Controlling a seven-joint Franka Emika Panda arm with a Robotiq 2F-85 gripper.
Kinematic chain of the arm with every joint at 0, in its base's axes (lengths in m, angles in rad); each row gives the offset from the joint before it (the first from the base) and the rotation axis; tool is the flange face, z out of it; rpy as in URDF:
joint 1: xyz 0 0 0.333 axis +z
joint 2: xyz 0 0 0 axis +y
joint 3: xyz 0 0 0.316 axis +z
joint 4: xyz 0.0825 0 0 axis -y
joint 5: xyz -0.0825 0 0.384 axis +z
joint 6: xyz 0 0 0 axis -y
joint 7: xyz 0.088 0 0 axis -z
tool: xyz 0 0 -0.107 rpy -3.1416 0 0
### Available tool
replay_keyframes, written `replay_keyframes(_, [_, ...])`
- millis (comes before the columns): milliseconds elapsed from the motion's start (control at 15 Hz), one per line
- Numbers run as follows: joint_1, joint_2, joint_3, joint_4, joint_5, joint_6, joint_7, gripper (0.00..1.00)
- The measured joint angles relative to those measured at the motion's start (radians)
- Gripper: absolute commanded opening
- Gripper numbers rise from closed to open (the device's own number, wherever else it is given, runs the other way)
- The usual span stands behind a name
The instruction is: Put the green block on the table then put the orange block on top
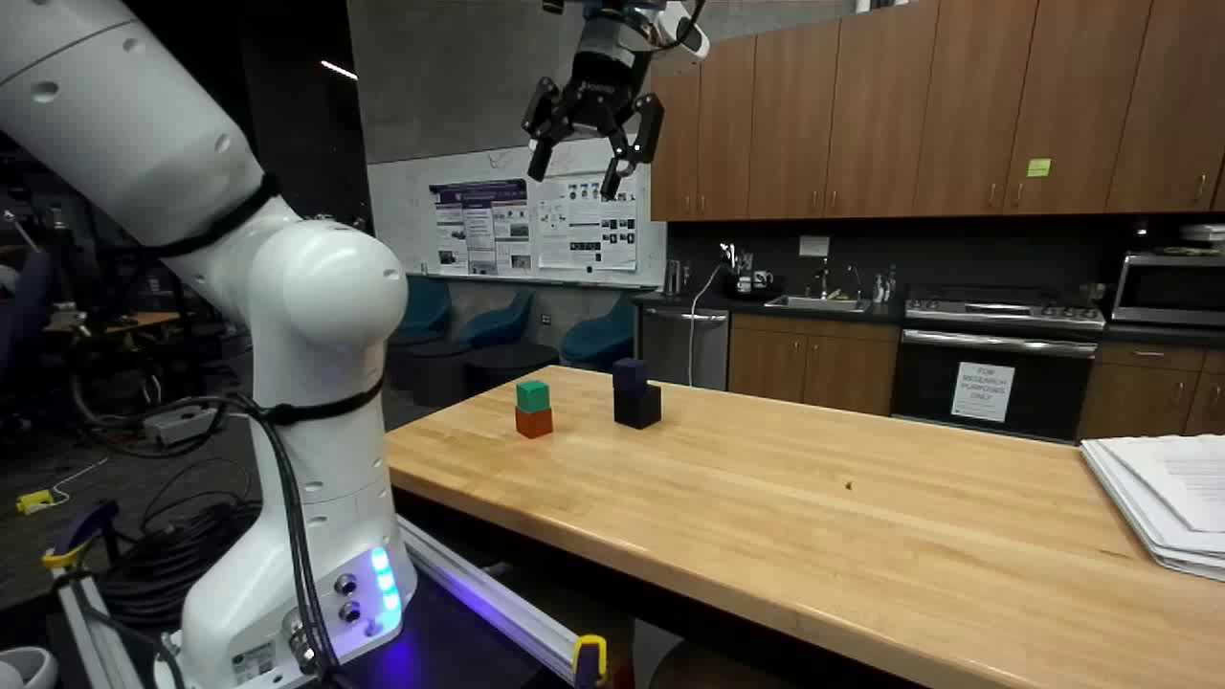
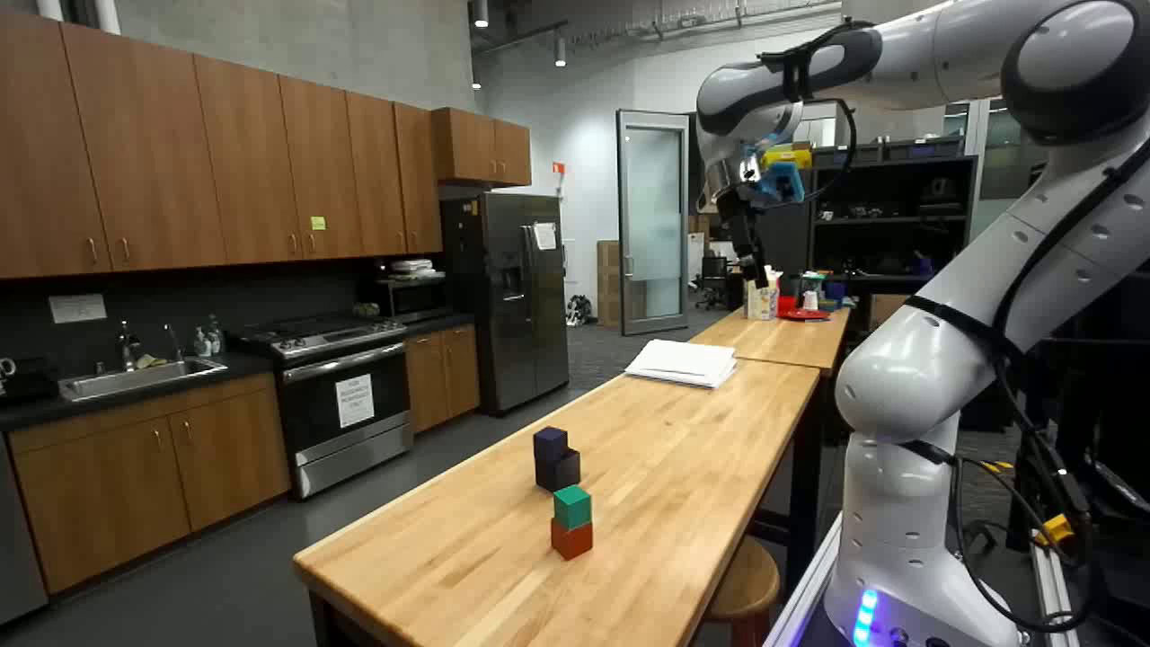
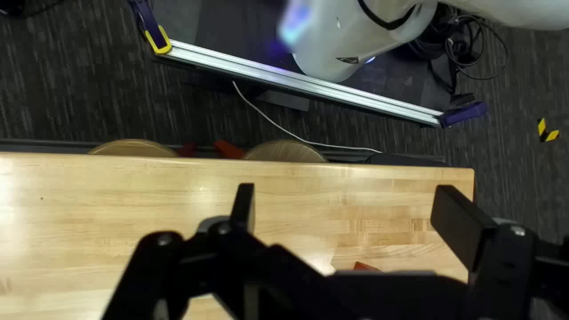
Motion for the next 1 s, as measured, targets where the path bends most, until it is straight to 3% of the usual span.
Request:
replay_keyframes(467, [0.002,0.001,0.010,-0.014,0.009,0.016,0.003,1.00])
replay_keyframes(1000, [0.019,0.032,0.110,-0.096,0.056,0.179,0.075,1.00])
